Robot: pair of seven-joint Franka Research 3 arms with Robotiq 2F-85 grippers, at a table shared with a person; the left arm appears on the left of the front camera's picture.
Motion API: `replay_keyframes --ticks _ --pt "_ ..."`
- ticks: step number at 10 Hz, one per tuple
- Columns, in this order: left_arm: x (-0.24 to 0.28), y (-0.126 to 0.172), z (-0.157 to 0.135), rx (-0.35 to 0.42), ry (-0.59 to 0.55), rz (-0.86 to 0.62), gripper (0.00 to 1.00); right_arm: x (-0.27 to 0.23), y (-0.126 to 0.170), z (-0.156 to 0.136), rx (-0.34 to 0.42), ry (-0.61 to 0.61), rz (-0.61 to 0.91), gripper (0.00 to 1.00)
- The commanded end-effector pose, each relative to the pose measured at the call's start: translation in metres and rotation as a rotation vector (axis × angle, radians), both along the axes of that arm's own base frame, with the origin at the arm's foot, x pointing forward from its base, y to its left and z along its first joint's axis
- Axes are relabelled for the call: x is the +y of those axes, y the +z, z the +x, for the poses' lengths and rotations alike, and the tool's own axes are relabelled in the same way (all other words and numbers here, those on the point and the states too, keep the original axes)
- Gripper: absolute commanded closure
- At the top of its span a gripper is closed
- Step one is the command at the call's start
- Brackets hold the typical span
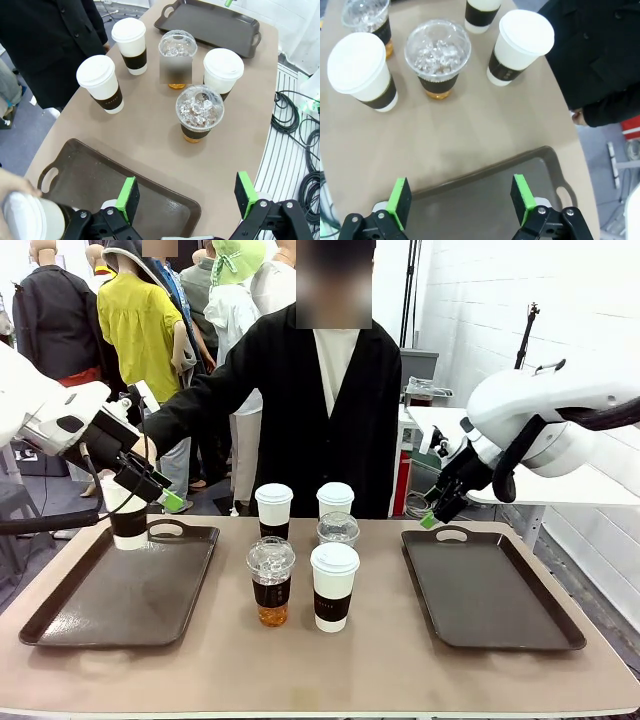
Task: Distribute the coffee onto the tray.
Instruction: Pick up one iced Americano and place it on the right Handle tray.
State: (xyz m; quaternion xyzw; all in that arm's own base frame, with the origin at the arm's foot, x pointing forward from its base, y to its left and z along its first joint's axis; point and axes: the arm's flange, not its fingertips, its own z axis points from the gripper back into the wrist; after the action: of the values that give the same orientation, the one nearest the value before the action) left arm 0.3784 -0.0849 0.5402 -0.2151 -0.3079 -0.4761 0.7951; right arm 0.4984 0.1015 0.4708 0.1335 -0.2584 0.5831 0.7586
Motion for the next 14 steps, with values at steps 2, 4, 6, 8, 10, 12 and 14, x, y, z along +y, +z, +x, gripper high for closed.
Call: replay_keyframes --ticks 2,4,6,8,10,12,14 --pt "0.000 0.000 0.001 -0.004 -0.015 -0.025 0.00 -0.010 -0.029 0.013 -0.015 0.044 0.132 0.00" --pt "0.000 0.000 0.001 -0.004 -0.015 -0.025 0.00 -0.016 -0.048 0.014 0.009 0.050 0.186 0.00" --pt "0.000 0.000 0.001 -0.004 -0.015 -0.025 0.00 -0.018 -0.060 0.020 0.032 0.040 0.214 0.00" --pt "0.000 0.000 0.001 -0.004 -0.015 -0.025 0.00 -0.018 -0.055 0.015 0.031 0.025 0.188 0.00" --pt "0.000 0.000 0.001 -0.004 -0.015 -0.025 0.00 -0.018 -0.055 0.015 0.031 0.025 0.188 0.00" --pt "0.000 0.000 0.001 -0.004 -0.015 -0.025 0.00 -0.018 -0.055 0.015 0.031 0.025 0.188 0.00" --pt "0.000 0.000 0.001 -0.004 -0.015 -0.025 0.00 -0.019 -0.064 0.023 0.013 0.057 0.245 0.00"
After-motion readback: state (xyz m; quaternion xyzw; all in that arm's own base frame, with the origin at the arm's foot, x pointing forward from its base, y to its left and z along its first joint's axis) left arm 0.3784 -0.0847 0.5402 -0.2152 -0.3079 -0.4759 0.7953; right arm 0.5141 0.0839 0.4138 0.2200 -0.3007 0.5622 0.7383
